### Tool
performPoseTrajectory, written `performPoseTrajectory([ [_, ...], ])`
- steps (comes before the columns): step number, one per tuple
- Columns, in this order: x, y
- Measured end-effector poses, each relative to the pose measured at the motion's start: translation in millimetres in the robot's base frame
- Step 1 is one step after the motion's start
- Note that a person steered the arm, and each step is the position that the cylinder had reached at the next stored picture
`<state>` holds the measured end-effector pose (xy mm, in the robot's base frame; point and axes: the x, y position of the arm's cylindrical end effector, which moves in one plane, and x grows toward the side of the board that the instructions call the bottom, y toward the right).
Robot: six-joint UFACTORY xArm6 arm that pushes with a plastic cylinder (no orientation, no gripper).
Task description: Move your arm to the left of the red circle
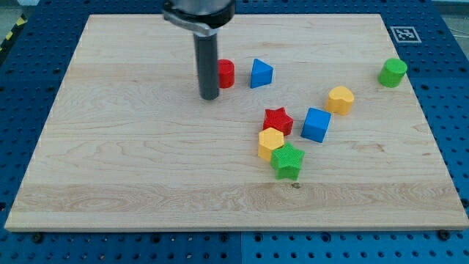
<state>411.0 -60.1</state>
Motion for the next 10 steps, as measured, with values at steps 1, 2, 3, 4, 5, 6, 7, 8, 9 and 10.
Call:
performPoseTrajectory([
  [1,7.3,-30.6],
  [2,-1.8,-46.3],
  [3,-51.9,-38.9],
  [4,-91.1,-16.1],
  [5,-78.9,-11.6],
  [6,-15.9,-15.7],
  [7,41.7,-24.6],
  [8,77.4,-26.1],
  [9,88.2,-26.1],
  [10,88.6,-26.8],
])
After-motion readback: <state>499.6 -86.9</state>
